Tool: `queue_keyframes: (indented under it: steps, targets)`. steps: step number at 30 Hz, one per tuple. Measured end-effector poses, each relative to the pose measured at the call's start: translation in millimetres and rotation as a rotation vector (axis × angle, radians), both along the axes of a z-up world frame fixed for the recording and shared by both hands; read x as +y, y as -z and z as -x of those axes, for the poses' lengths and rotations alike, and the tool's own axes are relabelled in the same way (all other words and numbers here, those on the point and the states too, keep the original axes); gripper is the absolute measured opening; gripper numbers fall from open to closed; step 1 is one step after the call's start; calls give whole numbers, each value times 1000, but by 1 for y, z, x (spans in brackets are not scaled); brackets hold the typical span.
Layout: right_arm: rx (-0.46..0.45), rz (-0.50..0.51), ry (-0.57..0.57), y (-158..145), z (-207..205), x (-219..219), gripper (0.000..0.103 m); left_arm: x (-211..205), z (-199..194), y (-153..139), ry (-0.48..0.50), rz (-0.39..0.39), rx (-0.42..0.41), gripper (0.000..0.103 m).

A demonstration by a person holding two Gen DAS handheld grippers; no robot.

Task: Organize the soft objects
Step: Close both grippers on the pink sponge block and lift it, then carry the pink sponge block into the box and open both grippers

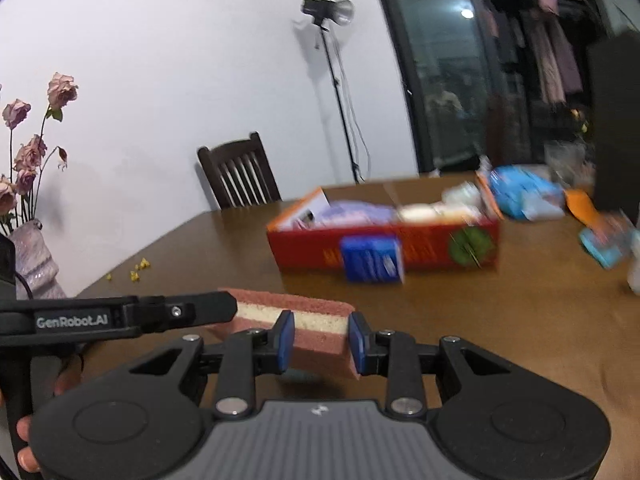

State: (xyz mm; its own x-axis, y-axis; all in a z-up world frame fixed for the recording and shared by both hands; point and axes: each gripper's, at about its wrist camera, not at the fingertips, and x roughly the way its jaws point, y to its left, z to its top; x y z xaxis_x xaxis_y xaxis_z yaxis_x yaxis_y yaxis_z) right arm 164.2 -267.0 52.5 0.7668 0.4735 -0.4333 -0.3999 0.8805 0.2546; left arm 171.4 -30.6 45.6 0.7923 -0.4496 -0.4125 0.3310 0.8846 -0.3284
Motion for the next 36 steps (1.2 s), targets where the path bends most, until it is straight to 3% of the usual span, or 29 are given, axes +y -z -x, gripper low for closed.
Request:
queue_keyframes:
  steps: [5,8,12,23,26,28,36]
  targets:
    - [31,60,13,34,39,-3,31,-11,38,34,47,-50,18,34]
    - [60,31,-4,46,61,-8,35,-4,57,43,87,-9,61,47]
    - [45,-21,-18,49,81,-13,35,3,69,42,73,18,47,61]
    - [30,-48,44,43,71,-14,35,10,43,52,-22,51,136,57]
    - [53,-66,46,46,58,-15,35,13,30,60,-11,72,181,38]
    - [75,-70,39,50,49,-14,33,14,25,62,25,107,200,33]
    - [65,-54,12,37,27,-8,29,12,9,42,20,95,151,31]
